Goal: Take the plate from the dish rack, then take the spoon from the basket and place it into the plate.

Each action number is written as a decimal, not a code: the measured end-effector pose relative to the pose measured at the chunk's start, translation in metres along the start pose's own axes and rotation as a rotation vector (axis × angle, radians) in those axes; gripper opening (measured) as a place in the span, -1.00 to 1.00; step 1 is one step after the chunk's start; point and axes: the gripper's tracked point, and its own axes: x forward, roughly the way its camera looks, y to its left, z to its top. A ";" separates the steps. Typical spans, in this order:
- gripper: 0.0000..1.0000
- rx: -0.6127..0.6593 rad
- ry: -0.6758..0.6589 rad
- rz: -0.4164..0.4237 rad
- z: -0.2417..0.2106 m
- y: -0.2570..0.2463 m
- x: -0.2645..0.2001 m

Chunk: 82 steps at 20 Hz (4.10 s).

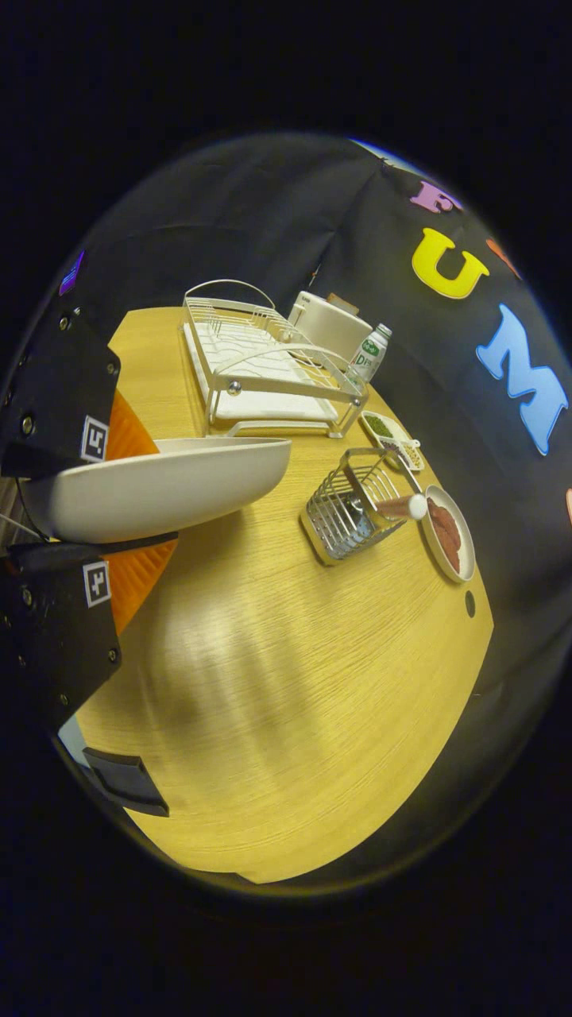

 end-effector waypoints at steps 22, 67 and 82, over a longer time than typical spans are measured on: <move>0.14 -0.433 -0.724 -0.097 0.149 0.005 -0.124; -0.79 -0.650 -0.805 -0.012 0.184 0.111 -0.170; -0.79 -0.724 -0.550 -0.080 0.107 0.096 -0.125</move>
